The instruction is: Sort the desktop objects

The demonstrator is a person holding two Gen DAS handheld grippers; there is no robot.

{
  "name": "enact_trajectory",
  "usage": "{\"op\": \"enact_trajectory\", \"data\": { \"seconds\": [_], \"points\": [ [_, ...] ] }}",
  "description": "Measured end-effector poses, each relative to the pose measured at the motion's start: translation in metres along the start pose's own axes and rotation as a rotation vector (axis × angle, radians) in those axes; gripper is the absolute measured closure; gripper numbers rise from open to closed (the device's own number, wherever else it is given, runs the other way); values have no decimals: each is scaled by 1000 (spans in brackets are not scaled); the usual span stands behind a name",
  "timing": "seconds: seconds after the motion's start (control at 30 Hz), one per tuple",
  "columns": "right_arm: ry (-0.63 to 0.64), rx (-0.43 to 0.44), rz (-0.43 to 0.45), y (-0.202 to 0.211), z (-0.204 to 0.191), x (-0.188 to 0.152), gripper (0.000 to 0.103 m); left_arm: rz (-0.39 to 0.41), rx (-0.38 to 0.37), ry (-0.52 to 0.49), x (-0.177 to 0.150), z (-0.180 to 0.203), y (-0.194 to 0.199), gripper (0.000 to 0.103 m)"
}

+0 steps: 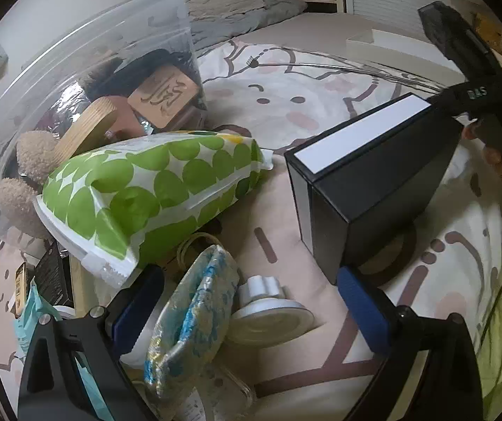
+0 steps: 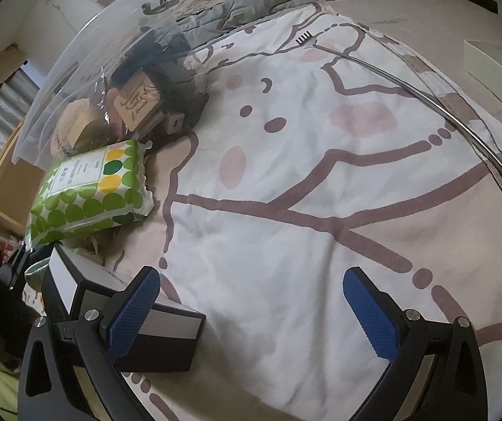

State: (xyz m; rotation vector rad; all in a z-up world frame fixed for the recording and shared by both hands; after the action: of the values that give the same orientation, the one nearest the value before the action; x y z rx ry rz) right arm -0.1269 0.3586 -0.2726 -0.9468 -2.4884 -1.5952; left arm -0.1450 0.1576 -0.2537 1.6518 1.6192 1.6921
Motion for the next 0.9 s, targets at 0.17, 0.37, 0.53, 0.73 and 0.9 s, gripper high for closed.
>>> {"op": "enact_trajectory", "data": {
  "seconds": [0.17,0.37,0.53,0.73,0.9],
  "points": [
    [29,-5,-6,2,-2,-4,0,-10,18,11,-1,-2,-3,3],
    [67,6,-35,4,-6,-13,0,-28,31,60,0,-9,-6,3],
    [97,41,-84,5,-13,-24,0,-34,19,120,2,-15,-6,3],
    [156,8,-46,17,-21,-30,0,-24,15,120,4,-14,0,3],
    [261,-64,89,42,-25,-29,0,28,-7,124,5,-19,18,3]
  ]
}}
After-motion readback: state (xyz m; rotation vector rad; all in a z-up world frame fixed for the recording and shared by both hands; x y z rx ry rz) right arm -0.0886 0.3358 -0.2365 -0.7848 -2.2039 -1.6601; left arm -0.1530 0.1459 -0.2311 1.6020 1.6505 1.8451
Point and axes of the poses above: each gripper's, at about its wrist camera, not at the fingertips, and y roughly against the way its jaws point, z to its right, x to its top, the point moved 3 cm from there along -y, roughly the way its jaws point, and after that the axes turned 11 degrees about -y, right-handed, at the moved point
